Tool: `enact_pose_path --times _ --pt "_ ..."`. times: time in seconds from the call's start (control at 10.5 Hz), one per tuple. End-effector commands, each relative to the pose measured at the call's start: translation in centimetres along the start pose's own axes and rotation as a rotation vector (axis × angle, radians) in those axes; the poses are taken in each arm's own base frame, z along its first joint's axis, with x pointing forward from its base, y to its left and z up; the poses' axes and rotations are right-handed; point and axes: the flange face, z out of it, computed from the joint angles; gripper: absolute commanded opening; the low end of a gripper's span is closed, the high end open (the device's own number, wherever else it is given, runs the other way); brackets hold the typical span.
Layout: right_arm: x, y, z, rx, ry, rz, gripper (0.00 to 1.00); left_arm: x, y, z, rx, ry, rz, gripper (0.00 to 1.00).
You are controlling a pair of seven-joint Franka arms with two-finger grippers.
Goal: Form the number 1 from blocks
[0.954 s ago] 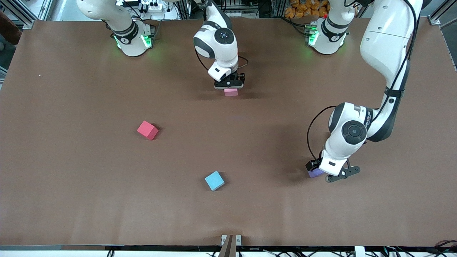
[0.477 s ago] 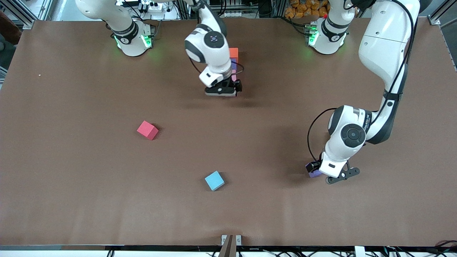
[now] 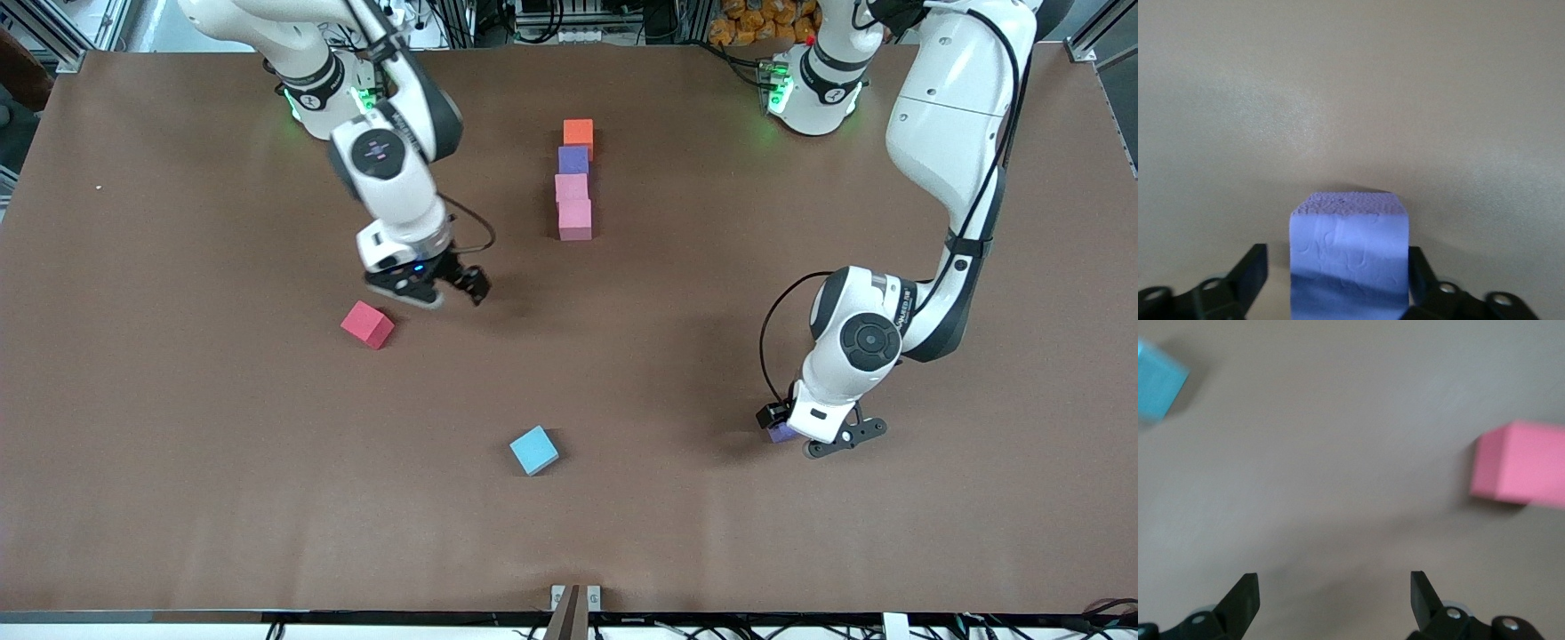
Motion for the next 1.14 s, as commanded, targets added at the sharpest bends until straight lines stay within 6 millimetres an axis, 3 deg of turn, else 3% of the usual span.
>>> enact_pose_path --times 0.0,0.1,0.29,0.48,0.76,0.95,1.05 --pt "5.8 5.2 -3.4 0.023 0.048 -0.078 1.00 0.2 0.7 -0.1 -0.011 0.010 0.048 0.09" --pt "8.2 7.1 -5.4 0.022 0.060 -0.122 1.00 -0.2 1.4 -0.5 -0.016 0.011 0.106 0.00" --pt "12.7 9.1 -10.3 -0.049 -0.026 -0.171 1.00 -0.9 2.9 -1.8 -0.025 0.023 0.128 0.00" --pt "15.4 10.5 -14.8 -0.086 -0.089 -0.184 1.00 -3.6 6.5 -2.9 -0.038 0.021 0.153 0.00" --pt "18.2 12.4 -22.3 -0.111 -0.159 -0.203 1.00 -10.0 13.4 -4.5 -0.071 -0.021 0.121 0.00" --pt "18.9 13.2 -25.1 -0.109 -0.158 -0.201 1.00 -14.9 17.5 -5.5 -0.079 -0.061 0.120 0.00" --pt "19.5 14.5 -26.2 -0.110 -0.170 -0.223 1.00 -17.3 19.2 -6.0 -0.098 -0.087 0.097 0.00"
